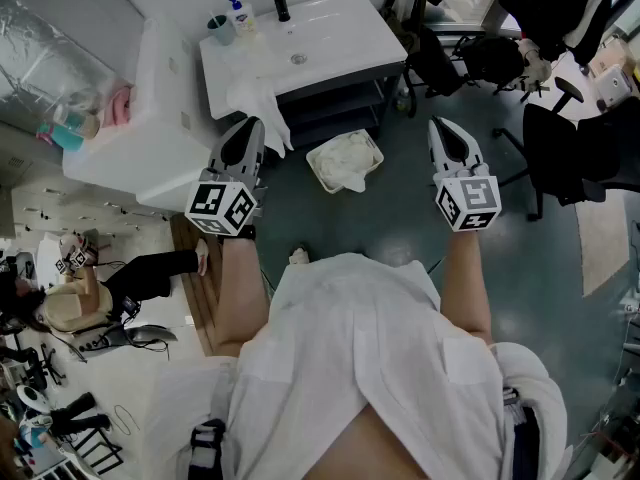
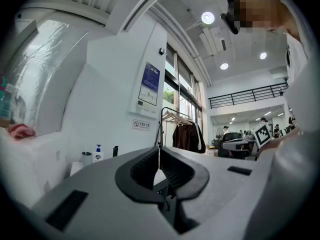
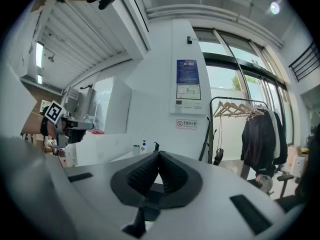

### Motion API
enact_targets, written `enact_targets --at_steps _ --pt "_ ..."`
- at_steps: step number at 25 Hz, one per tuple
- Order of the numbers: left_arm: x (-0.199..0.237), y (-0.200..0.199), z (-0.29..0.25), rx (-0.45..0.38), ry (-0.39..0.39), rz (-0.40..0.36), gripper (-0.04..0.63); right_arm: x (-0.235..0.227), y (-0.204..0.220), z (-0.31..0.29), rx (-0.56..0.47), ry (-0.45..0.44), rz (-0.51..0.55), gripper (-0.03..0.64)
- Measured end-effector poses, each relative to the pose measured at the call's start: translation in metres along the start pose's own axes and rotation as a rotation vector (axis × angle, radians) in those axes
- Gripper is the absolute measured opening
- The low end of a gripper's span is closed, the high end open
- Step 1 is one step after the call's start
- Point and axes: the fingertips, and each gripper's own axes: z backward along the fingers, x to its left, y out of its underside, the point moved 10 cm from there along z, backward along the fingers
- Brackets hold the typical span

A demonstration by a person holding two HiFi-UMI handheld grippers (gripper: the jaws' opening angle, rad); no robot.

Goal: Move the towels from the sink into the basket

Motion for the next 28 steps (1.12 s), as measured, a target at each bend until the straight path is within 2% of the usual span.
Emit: enact_targets --at_steps 9,15,28 --pt "0.0009 0.0057 -0.0028 0.007 -0.005 0.004 0.023 -0.0014 0.0058 -0.0023 0.011 0.001 0.003 0.026" --pt "-0.0014 0.0068 -0.0037 -0.005 0.011 0.011 0.023 -0.0052 0.008 -0.0014 -0.01 -0.009 -0.05 0.028" --pt "-0.002 0.0058 -0.006 0.013 0.018 -0.009 0.023 -0.0093 0.0084 -0.0069 0.002 -0.011 -0.023 0.028"
